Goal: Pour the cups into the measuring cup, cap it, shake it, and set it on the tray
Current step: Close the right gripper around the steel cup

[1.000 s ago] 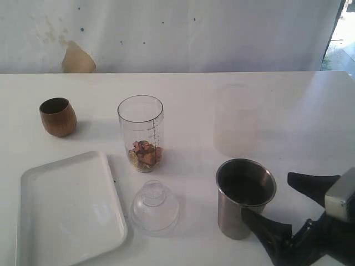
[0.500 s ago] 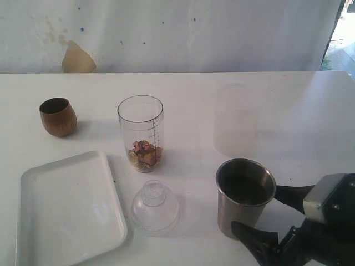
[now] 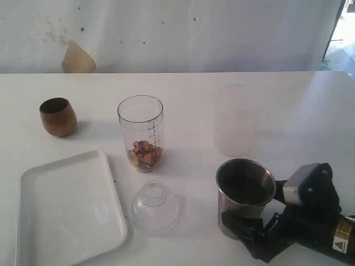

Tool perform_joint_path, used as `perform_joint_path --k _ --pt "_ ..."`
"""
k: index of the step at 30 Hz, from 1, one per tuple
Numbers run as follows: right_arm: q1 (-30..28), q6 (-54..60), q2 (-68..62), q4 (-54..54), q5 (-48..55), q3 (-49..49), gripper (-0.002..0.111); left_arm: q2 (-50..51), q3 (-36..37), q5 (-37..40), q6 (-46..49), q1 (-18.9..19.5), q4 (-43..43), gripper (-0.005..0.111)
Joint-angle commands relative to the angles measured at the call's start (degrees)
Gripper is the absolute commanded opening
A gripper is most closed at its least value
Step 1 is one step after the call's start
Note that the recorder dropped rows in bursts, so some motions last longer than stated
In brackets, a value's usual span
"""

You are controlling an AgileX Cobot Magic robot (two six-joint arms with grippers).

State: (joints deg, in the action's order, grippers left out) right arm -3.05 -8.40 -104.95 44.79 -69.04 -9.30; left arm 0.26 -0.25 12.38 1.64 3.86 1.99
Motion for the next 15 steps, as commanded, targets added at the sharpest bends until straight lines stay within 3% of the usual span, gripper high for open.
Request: perform_joint_path --k 1,15 --pt "-0.3 3.5 -2.8 1.9 -0.9 -2.5 0.105 -0.3 0.2 -0.3 -0.1 0.1 0.1 0.001" --pt "2.5 1.6 -6.6 2.3 -0.9 -6.7 0.105 -0.3 0.2 -0.3 -0.1 0.1 0.1 0.001"
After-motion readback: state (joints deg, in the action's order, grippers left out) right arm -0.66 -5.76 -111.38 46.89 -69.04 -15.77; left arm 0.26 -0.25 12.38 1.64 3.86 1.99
